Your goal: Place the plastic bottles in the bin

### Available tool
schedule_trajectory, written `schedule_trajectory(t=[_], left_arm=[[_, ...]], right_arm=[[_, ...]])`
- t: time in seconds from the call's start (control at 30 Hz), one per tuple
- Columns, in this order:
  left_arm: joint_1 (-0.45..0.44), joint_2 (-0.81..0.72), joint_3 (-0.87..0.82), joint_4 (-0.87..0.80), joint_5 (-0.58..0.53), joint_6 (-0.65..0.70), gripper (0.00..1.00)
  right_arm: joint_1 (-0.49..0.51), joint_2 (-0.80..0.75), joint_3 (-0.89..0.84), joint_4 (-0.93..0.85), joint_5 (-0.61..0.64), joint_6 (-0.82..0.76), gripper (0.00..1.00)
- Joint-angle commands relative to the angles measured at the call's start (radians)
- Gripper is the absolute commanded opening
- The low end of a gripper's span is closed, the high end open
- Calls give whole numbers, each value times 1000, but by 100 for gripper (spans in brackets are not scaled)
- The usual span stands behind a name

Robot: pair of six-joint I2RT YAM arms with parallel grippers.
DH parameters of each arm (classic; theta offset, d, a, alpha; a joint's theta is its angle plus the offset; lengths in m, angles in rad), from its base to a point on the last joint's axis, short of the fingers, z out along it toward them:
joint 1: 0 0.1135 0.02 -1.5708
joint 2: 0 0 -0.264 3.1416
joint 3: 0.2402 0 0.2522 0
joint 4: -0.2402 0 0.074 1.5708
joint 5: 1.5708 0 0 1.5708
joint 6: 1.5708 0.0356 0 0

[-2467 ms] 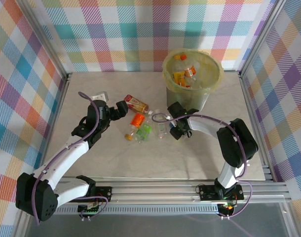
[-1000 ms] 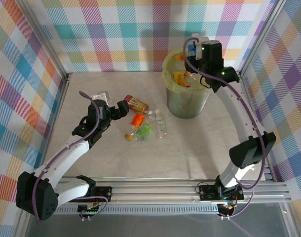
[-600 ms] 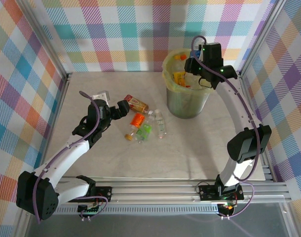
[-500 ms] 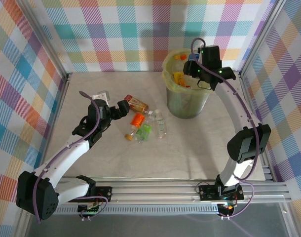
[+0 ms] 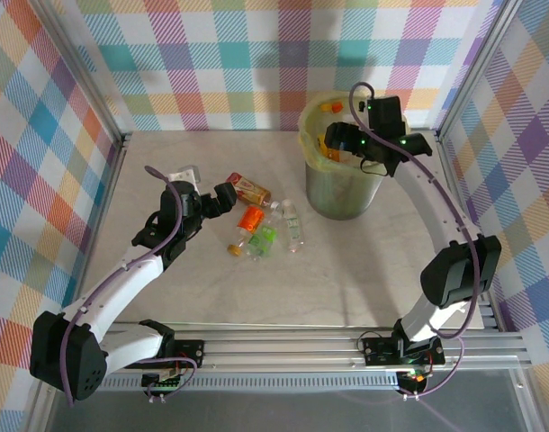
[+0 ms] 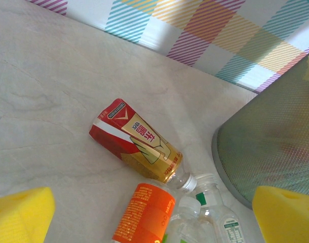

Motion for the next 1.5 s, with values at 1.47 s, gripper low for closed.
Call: schedule_trajectory(t=[1.47], left_arm=[[19, -94, -55, -113, -173, -113, 100]], right_arm=[[525, 135, -229, -162, 206, 54, 88]])
